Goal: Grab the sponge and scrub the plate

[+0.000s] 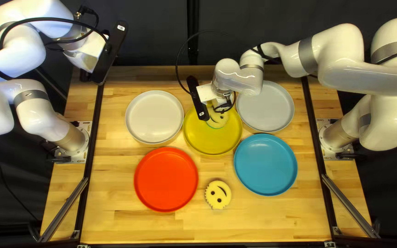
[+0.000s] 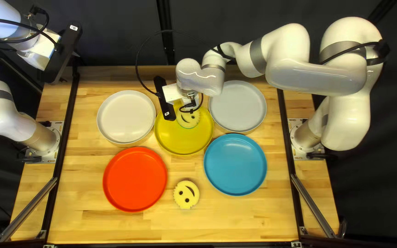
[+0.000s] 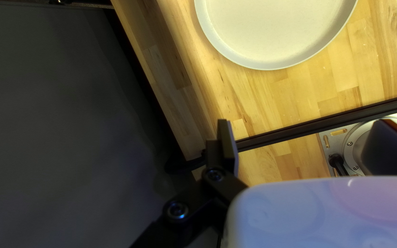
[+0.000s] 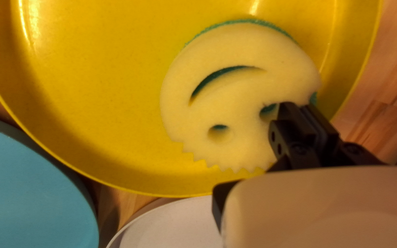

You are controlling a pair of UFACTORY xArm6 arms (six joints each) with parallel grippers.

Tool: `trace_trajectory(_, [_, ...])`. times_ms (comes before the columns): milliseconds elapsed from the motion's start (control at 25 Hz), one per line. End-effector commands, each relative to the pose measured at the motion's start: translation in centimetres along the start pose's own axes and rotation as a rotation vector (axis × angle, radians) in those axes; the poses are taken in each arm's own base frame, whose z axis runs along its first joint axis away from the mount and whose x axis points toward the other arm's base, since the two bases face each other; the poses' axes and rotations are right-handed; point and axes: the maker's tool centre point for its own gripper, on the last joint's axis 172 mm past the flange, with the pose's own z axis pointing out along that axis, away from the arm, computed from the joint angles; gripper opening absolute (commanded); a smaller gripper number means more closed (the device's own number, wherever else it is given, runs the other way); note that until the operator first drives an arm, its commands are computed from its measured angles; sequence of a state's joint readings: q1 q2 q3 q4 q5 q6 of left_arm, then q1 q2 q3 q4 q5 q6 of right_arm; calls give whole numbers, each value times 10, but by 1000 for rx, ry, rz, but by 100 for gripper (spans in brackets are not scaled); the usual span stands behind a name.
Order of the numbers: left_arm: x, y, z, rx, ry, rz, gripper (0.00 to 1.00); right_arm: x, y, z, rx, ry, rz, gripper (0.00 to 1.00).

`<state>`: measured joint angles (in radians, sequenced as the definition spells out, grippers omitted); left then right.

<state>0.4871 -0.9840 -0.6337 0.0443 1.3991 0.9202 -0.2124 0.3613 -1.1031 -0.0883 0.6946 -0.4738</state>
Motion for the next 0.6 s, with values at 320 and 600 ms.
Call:
trace_trajectory(320, [0,0,0,0,0,0,100,8,7,4,6,15,-28,0])
trace_trajectory(600, [0,0,0,0,0,0,100,-23,-7,6,16,2,-14,0])
